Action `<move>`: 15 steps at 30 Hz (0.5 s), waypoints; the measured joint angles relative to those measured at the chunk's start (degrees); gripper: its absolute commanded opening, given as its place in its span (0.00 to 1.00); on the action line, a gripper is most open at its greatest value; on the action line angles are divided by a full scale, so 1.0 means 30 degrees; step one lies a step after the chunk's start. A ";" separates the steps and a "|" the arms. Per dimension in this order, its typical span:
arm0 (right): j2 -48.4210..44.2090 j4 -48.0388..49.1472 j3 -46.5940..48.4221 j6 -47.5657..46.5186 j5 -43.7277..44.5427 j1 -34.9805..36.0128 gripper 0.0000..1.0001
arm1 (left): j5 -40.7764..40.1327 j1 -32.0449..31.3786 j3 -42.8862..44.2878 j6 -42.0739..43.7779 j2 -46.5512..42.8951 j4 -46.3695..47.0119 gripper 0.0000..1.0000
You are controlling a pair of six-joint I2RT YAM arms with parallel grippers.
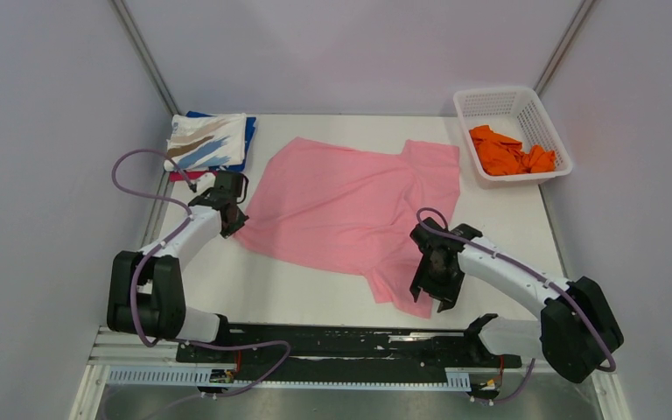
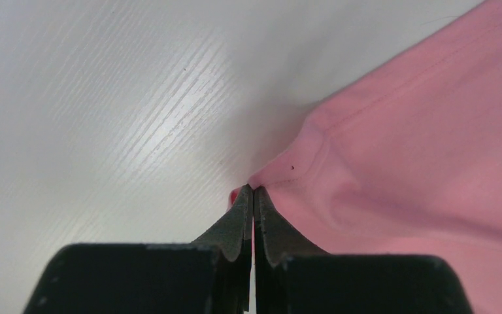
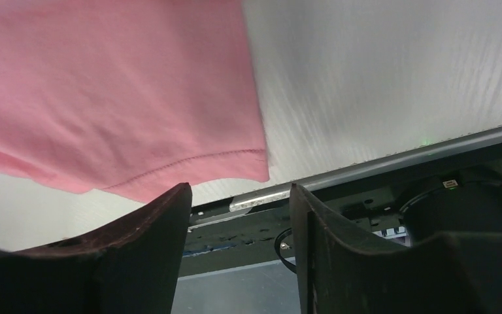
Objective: Fold and stack the t-shirts
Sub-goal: Flatten out the tshirt
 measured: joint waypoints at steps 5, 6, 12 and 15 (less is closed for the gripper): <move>0.0015 0.0379 -0.1537 0.0605 -0.0816 0.0204 0.50 | 0.0233 0.0000 -0.0386 0.0051 -0.0831 -0.0022 0.00; 0.0007 0.0670 -0.1865 0.0692 -0.0984 0.0219 0.49 | 0.0270 0.0000 -0.0474 0.0051 -0.1005 -0.0015 0.00; 0.0117 0.2834 -0.2980 0.0918 -0.1734 0.0219 0.41 | 0.0554 0.0000 -0.0699 0.0102 -0.1166 -0.0022 0.00; 0.0342 0.3439 -0.3045 0.1042 -0.2208 0.0211 0.26 | 0.0707 0.0000 -0.0787 0.0102 -0.1166 -0.0029 0.00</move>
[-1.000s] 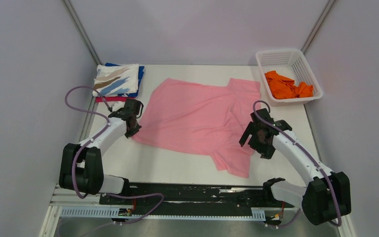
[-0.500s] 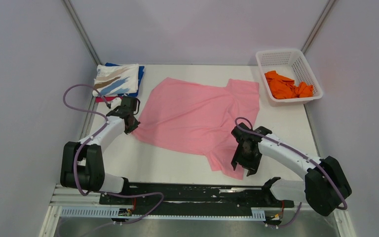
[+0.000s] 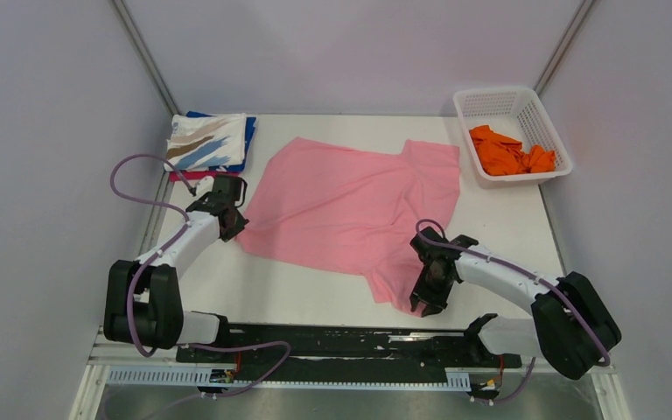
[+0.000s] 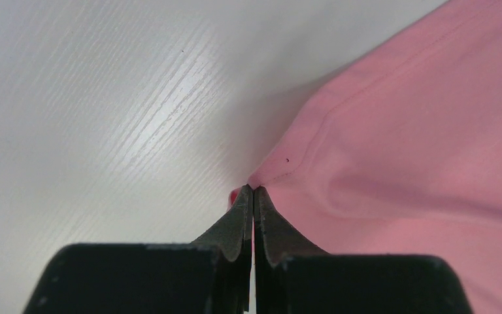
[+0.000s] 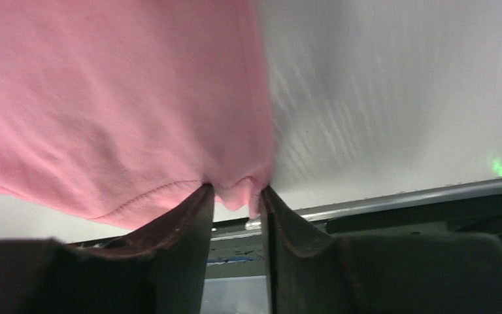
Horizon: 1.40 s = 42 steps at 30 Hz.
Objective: Fold and stack the t-shirts
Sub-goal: Flatten out the tshirt
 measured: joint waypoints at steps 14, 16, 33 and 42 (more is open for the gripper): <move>-0.2076 0.0874 0.1741 -0.1246 0.2841 -0.2310 0.00 | 0.1683 0.0000 -0.0087 0.0998 -0.1661 0.0415 0.00; -0.2499 0.1231 0.2973 -0.2149 0.3410 -0.3468 0.00 | 0.2069 0.0000 -0.0066 0.1158 -0.2040 0.0736 0.00; -0.5275 0.6914 1.2808 -0.8743 0.6229 -0.9624 0.00 | 0.4954 0.0000 0.8852 0.1880 -0.4065 0.1610 0.00; -0.7555 0.8400 1.7209 -1.1723 0.6448 -0.9639 0.00 | 0.5967 -0.0015 1.4455 0.3053 -0.6754 0.1588 0.00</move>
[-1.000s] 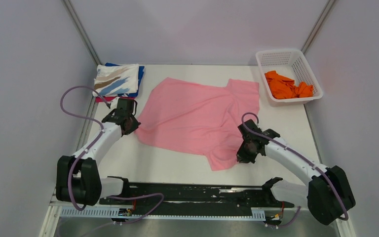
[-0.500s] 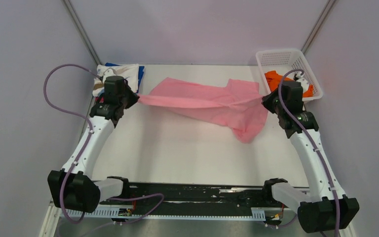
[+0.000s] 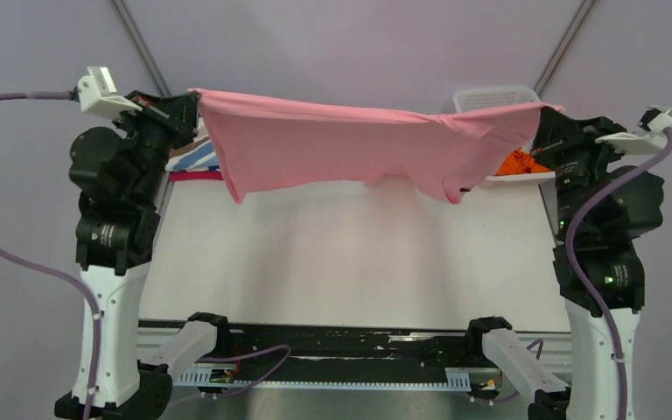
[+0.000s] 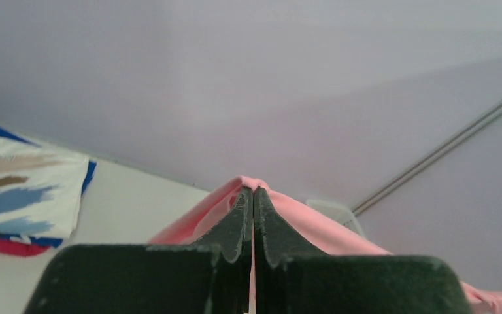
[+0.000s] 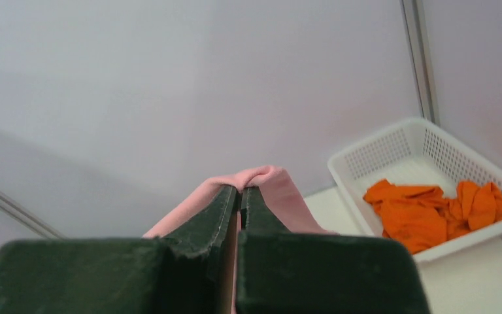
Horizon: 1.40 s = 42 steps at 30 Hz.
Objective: Fold and stack the t-shirts
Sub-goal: Flatten out the tshirt
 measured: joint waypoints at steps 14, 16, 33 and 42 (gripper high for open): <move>-0.1719 0.0306 0.6499 -0.3745 -0.3636 -0.0058 0.00 | 0.2178 0.0000 0.5996 0.1785 -0.3111 -0.1515 0.00; -0.1807 0.0401 0.6929 -0.4000 -0.3963 -0.0073 0.00 | 0.2215 0.0000 0.6076 0.1880 -0.3577 -0.1632 0.00; 0.0612 0.3242 -0.1821 -0.4830 -0.3708 -0.0080 0.00 | -0.2404 0.0000 -0.4335 0.1559 -0.0561 0.0291 0.00; 0.9814 0.6178 -0.7308 -0.3621 -0.3038 -0.0080 0.00 | -0.4954 0.0015 -0.7439 0.0867 1.1373 0.2594 0.00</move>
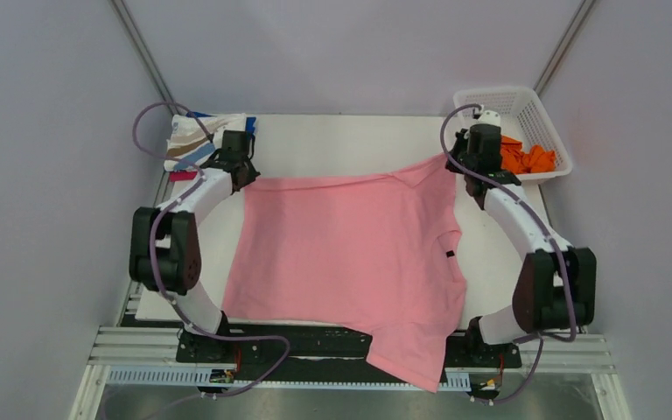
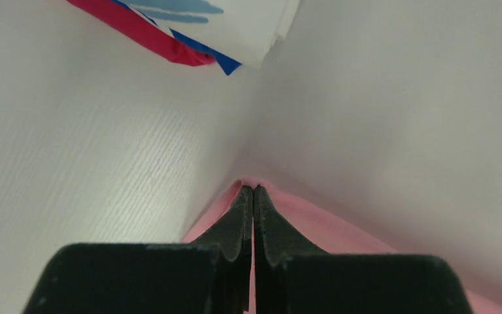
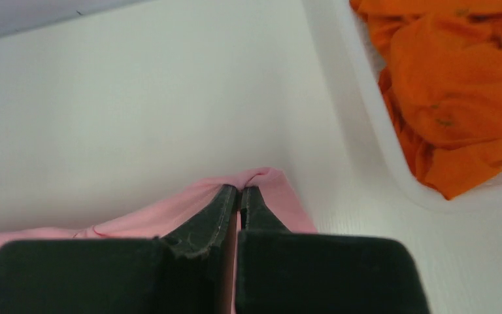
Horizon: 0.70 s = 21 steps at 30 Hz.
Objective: Fold and stack the t-shirts
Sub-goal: Flatten out the tshirt
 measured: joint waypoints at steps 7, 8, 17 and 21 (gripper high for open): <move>0.7497 0.0342 0.2266 0.0714 0.0219 0.0000 0.00 | 0.0109 0.0000 0.3249 -0.0546 0.7096 -0.0029 0.00; 0.8204 0.0372 0.2820 0.0809 0.0226 -0.0007 0.00 | 0.0109 0.0000 0.3789 -0.0612 0.7504 -0.0036 0.00; 1.1519 0.0350 0.6761 0.1639 0.0918 -0.0044 0.11 | -0.0080 0.0000 0.7905 -0.1137 0.9449 -0.0539 0.28; 1.3318 -0.0823 0.9260 0.2521 0.1078 -0.0328 0.60 | -0.0641 0.0044 1.1111 -0.1821 1.1380 -0.2331 0.81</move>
